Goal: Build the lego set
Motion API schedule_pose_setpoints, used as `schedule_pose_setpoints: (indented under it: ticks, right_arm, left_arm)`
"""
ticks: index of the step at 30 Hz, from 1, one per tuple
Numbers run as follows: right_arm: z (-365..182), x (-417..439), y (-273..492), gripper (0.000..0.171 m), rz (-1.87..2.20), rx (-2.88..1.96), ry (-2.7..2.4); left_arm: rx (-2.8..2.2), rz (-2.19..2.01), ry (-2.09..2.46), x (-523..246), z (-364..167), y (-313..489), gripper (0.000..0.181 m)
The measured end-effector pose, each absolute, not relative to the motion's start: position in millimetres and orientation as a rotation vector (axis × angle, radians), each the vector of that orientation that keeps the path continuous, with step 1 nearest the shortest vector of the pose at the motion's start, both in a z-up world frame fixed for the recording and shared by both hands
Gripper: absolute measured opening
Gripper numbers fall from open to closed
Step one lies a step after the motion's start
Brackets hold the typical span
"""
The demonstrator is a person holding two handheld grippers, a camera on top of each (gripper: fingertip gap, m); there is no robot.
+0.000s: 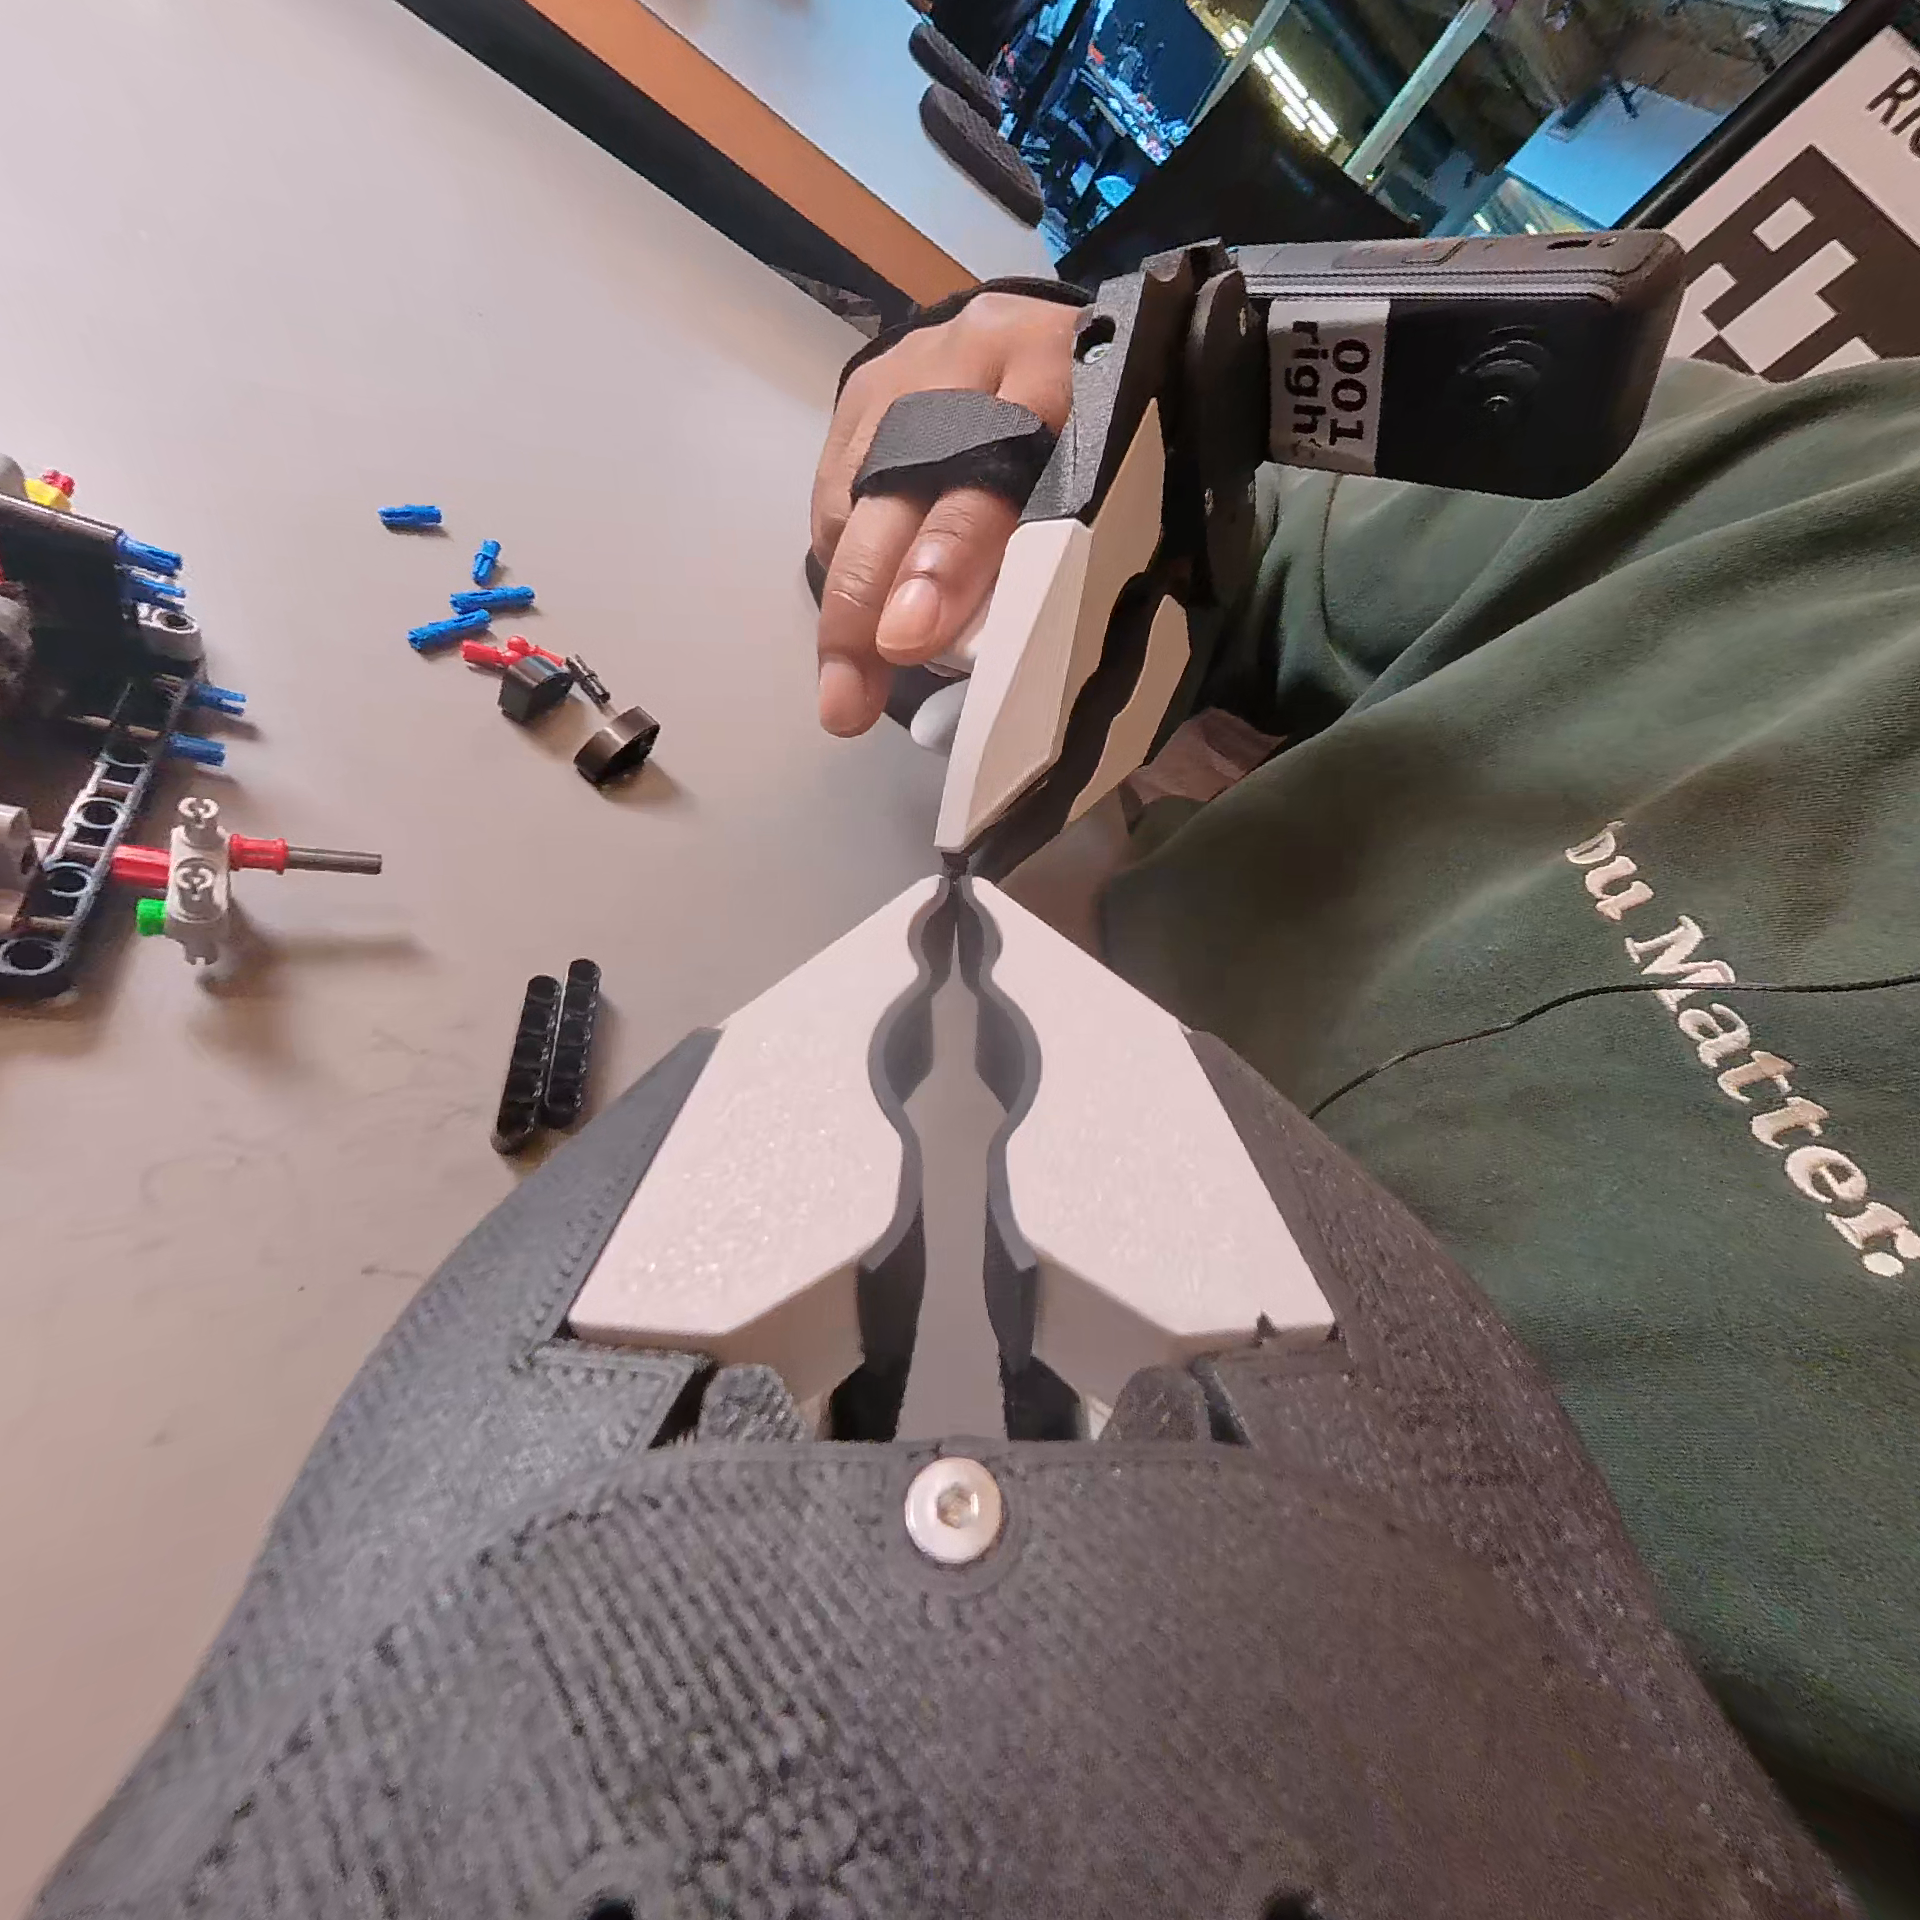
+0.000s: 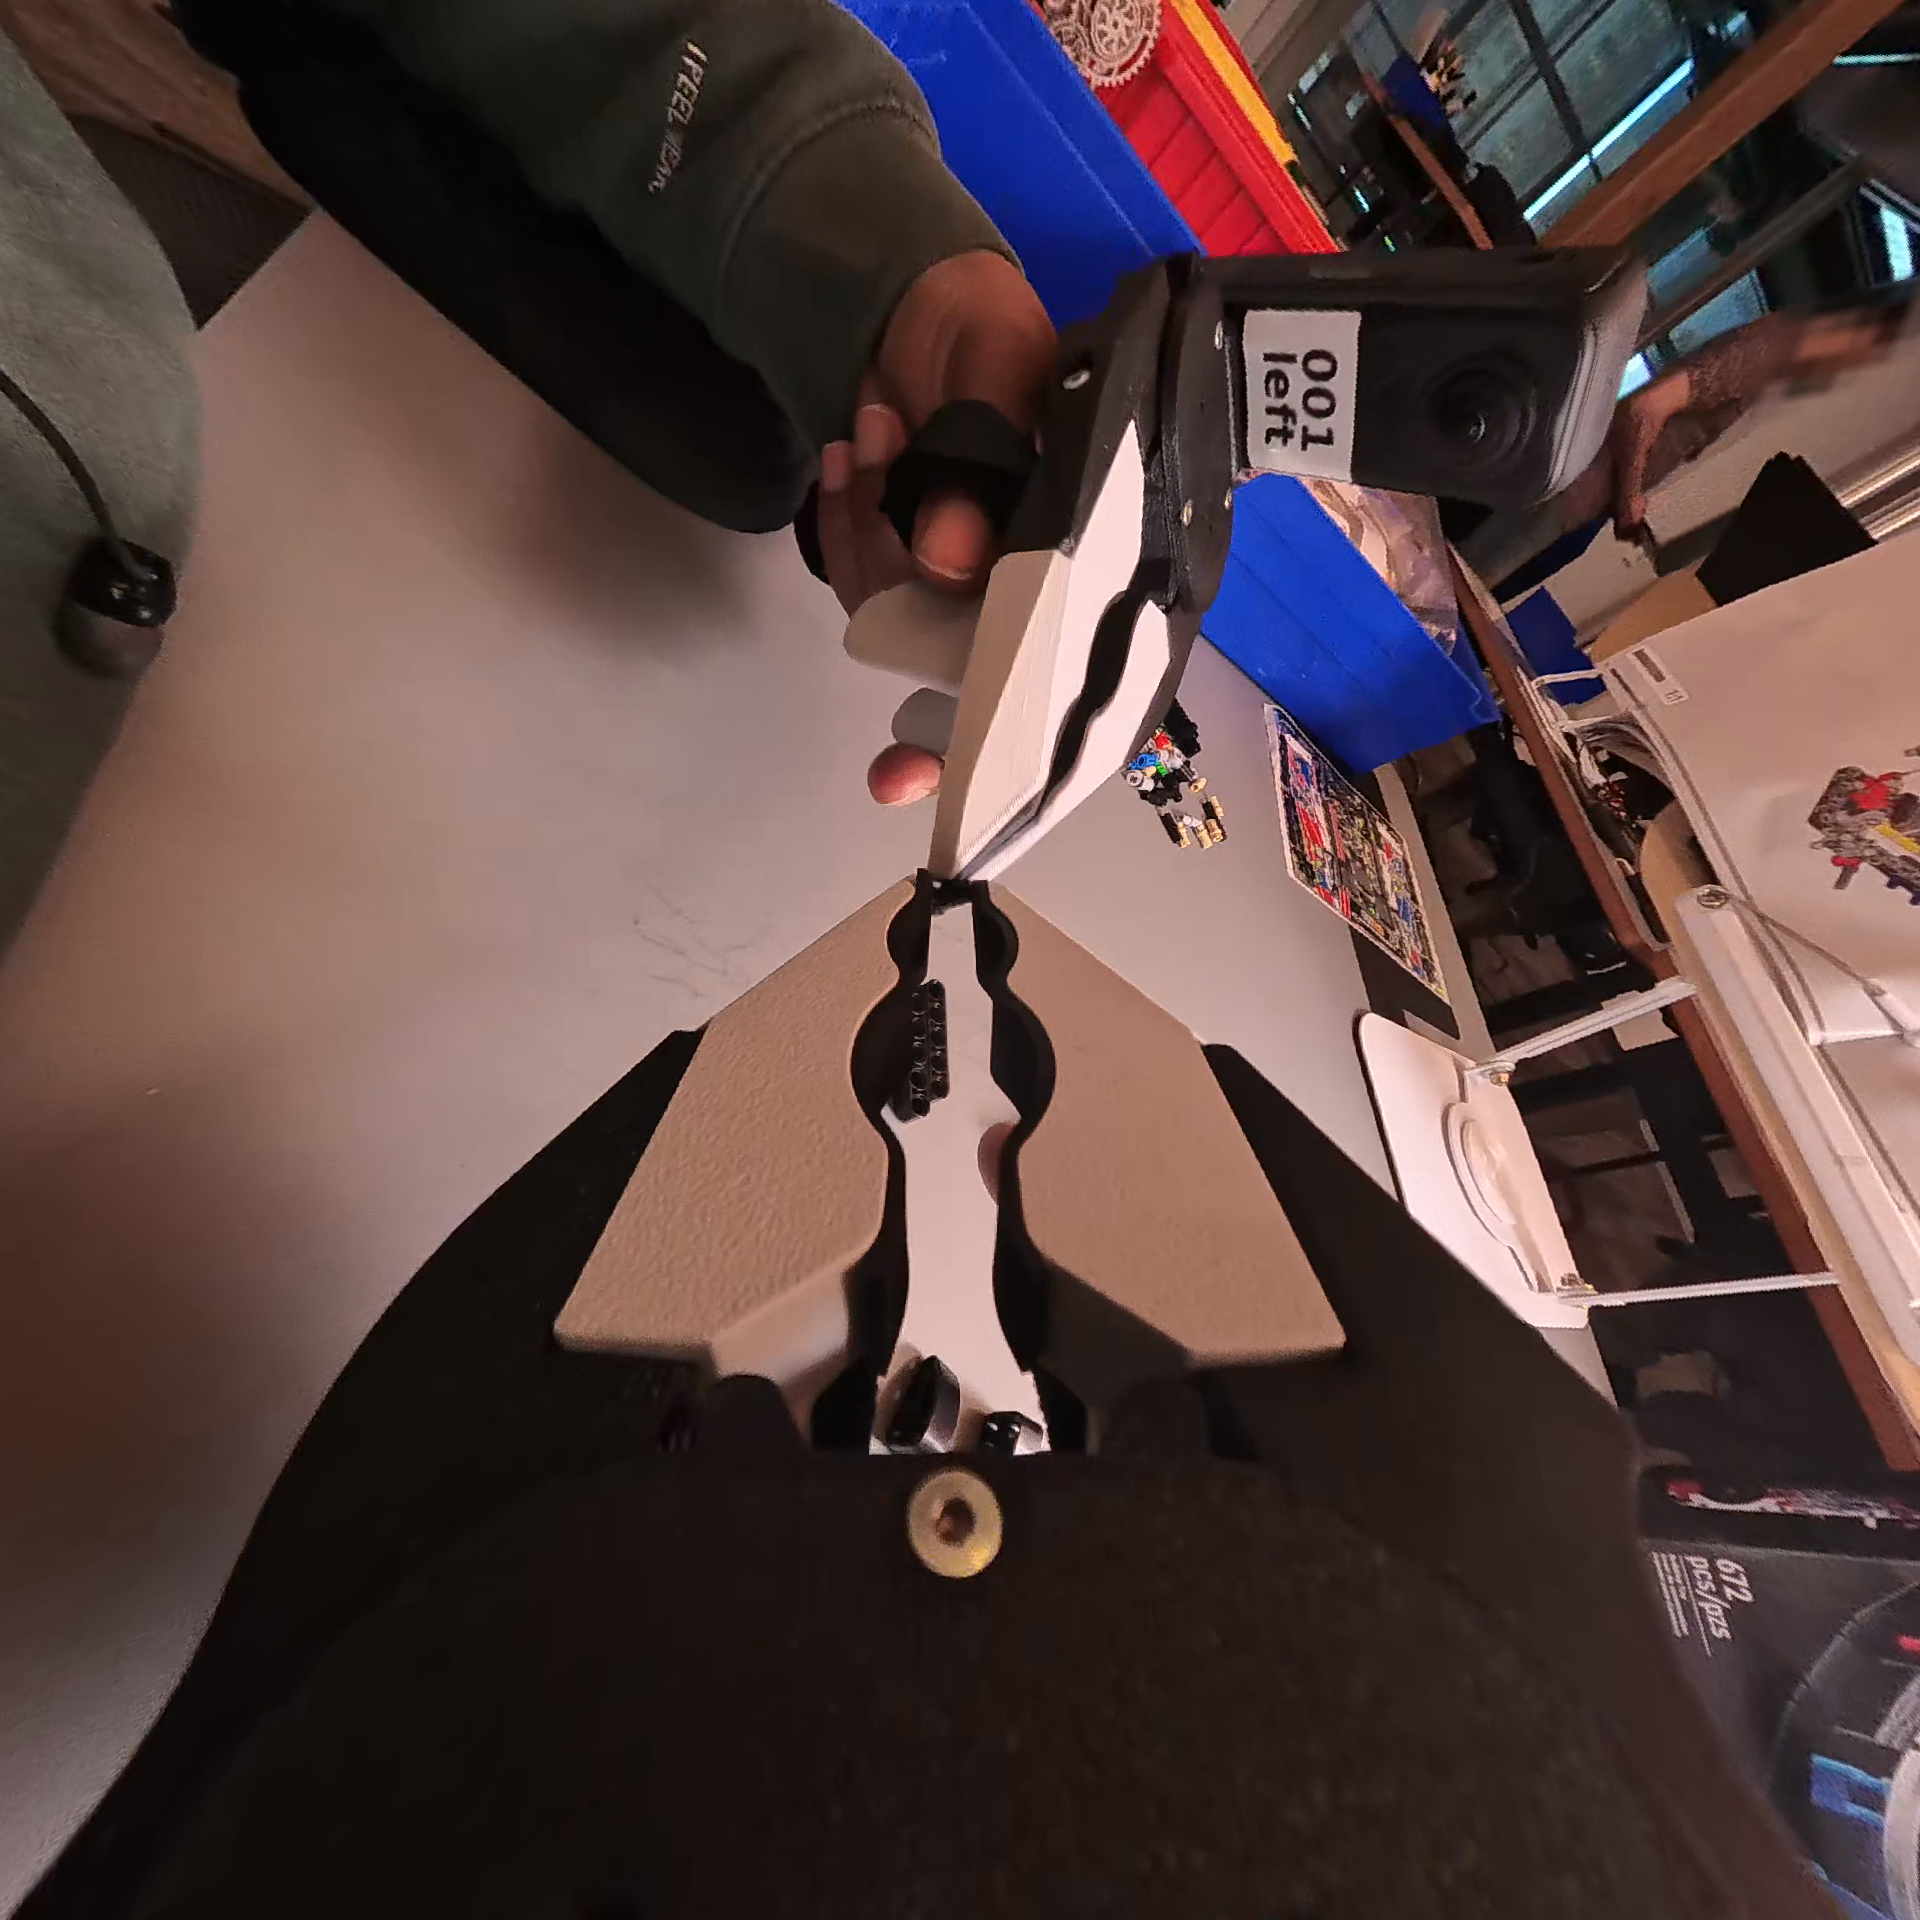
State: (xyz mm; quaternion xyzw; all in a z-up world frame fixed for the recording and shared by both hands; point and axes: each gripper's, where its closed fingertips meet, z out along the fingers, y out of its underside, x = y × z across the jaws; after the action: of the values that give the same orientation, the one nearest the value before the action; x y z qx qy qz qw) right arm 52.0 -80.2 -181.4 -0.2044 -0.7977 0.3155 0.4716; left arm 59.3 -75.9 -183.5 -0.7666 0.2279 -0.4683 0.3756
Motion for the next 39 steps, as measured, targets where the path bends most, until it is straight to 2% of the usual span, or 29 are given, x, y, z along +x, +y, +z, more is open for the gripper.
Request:
schedule_pose_setpoints:
  ticks: [10,18,23,30,34,39]
  right_arm:
    - [-190,51,-75,0.0,0.786,-0.546,-1.967]
    - [-169,82,18,0.003,0.705,-0.86,-1.896]
    - [-208,146,69,0.017,0.62,-1.268,-2.038]
    - [-266,209,137,0.032,0.411,-1.7,-1.969]
    - [-270,226,151,0.032,0.496,-1.842,-1.863]
    - [-271,218,135,0.028,0.566,-1.76,-1.898]
  left_arm:
    - [-1.972,-1.203,0.552,59,-189,-75,0.0]
    - [-2.012,-0.865,0.471,21,-202,-56,0.004]
    - [-1.966,-0.527,0.422,-18,-195,-50,0.022]
    - [-1.966,-0.306,0.407,-46,-204,-61,0.026]
    - [-1.992,-0.243,0.428,-49,-212,-64,0.025]
    - [-2.003,-0.216,0.461,-46,-217,-63,0.025]
